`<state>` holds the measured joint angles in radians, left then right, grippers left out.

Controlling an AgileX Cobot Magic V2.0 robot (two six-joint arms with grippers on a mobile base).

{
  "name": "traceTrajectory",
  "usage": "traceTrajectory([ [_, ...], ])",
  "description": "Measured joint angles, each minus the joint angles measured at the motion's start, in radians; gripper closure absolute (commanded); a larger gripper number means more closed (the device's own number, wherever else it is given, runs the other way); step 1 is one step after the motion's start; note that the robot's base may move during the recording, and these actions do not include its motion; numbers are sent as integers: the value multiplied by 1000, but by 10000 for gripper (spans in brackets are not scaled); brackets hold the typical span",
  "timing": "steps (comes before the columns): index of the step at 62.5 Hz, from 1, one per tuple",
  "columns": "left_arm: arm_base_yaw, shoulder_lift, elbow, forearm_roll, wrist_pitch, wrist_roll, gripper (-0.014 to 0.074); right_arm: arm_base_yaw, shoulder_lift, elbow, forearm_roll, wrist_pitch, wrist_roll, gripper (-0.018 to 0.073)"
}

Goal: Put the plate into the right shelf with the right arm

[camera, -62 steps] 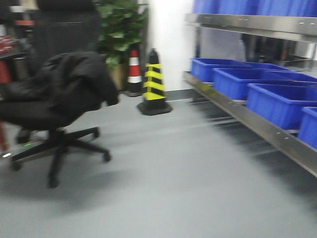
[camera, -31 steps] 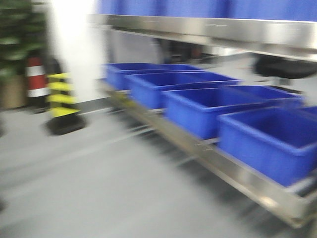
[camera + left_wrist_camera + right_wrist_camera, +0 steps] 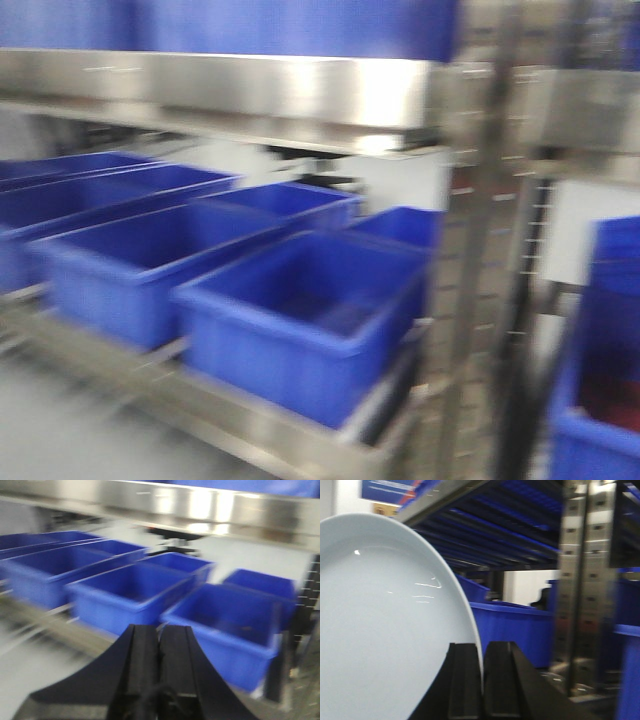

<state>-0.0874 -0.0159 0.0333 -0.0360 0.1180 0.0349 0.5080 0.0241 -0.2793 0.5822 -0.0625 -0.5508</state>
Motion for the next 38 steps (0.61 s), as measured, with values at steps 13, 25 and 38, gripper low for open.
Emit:
traceTrajectory([
  [13,0,0,0,0,0,0,643,0,0,0,0,0,0,503],
  [25,0,0,0,0,0,0,643,0,0,0,0,0,0,503],
  [38,0,0,0,0,0,0,643,0,0,0,0,0,0,503],
])
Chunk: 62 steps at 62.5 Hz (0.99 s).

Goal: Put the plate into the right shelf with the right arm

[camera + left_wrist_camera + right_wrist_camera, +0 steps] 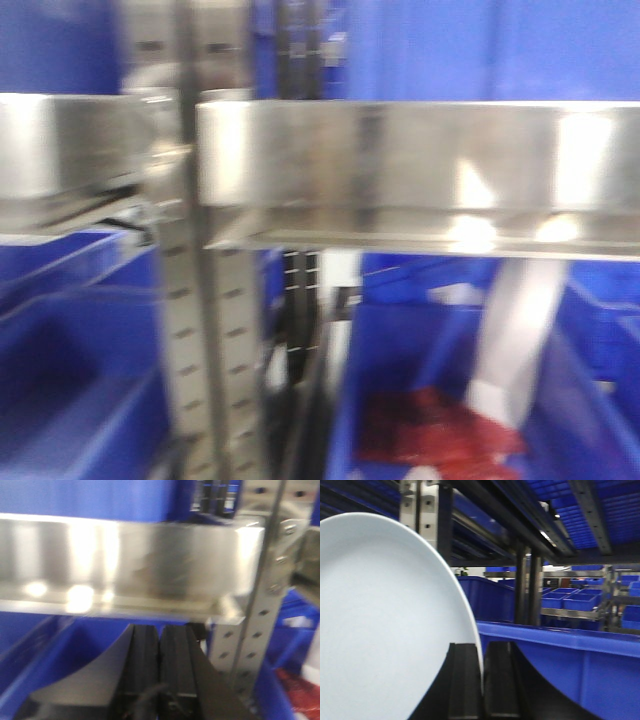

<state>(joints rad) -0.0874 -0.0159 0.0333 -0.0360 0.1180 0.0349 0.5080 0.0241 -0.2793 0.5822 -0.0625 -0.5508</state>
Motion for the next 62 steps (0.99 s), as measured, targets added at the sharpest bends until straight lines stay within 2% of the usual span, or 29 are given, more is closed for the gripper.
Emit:
traceTrajectory([
  [62,0,0,0,0,0,0,643,0,0,0,0,0,0,503],
])
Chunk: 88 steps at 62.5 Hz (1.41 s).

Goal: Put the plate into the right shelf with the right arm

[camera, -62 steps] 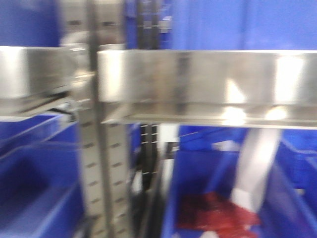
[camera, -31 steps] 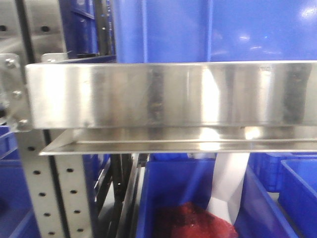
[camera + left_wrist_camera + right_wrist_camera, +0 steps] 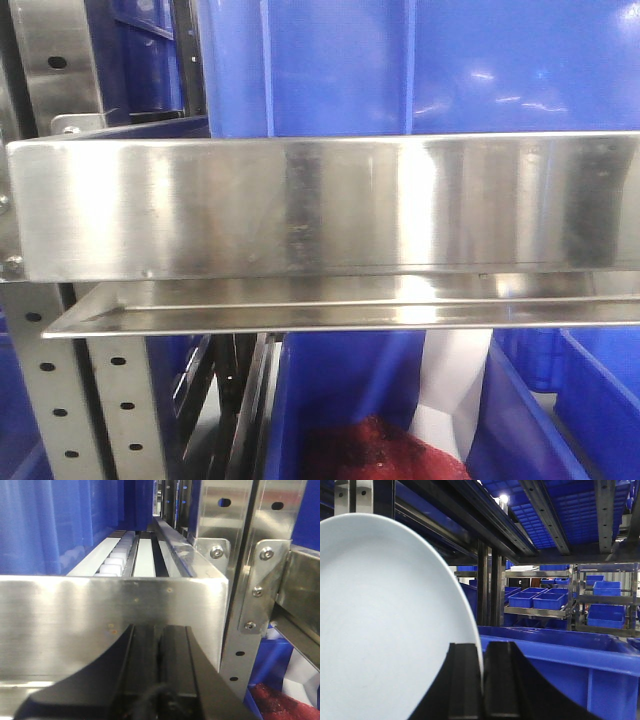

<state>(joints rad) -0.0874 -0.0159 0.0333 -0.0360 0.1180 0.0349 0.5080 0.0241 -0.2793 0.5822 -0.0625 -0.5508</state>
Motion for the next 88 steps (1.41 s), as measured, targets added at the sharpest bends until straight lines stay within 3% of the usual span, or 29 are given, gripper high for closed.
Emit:
traceTrajectory([
  [41,0,0,0,0,0,0,643,0,0,-2,0,-39,0,503],
  [47,0,0,0,0,0,0,643,0,5,-33,0,11,-2,503],
  [64,0,0,0,0,0,0,643,0,202,-321,-2,220,-9,503],
  [80,0,0,0,0,0,0,643,0,516,-640,-2,217,-9,503],
  [88,0,0,0,0,0,0,643,0,683,-740,-2,138,-9,503],
])
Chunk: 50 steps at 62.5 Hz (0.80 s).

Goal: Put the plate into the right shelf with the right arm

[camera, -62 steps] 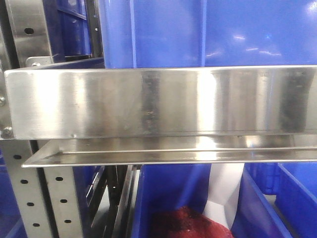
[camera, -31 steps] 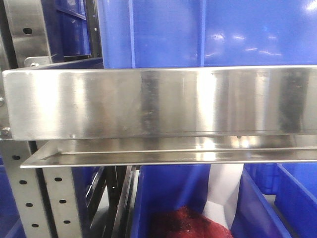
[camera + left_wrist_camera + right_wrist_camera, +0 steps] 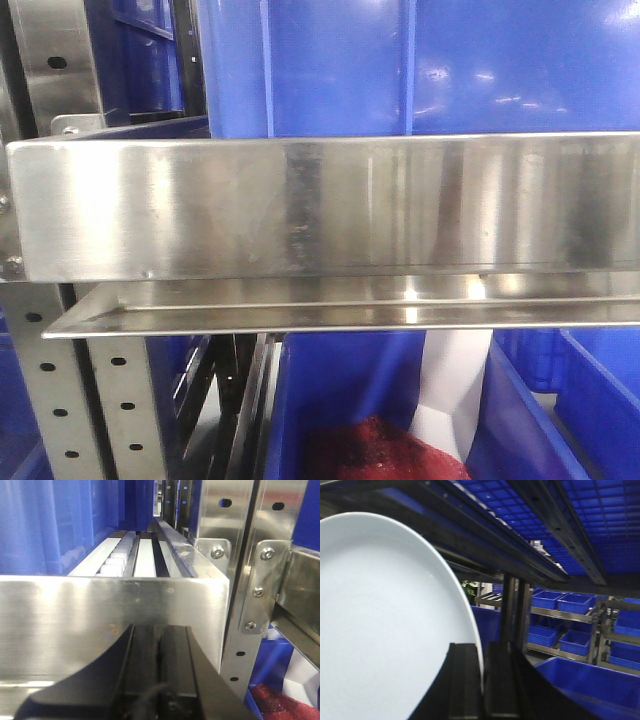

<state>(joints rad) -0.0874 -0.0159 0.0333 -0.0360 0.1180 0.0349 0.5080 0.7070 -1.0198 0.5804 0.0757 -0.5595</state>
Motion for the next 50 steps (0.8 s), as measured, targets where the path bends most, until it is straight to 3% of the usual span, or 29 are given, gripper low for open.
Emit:
traceTrajectory([
  [20,0,0,0,0,0,0,643,-27,298,-56,0,-200,-24,503],
  [42,0,0,0,0,0,0,643,-140,462,-56,2,-191,-50,495],
  [50,0,0,0,0,0,0,643,-182,481,-56,2,-136,-52,387],
])
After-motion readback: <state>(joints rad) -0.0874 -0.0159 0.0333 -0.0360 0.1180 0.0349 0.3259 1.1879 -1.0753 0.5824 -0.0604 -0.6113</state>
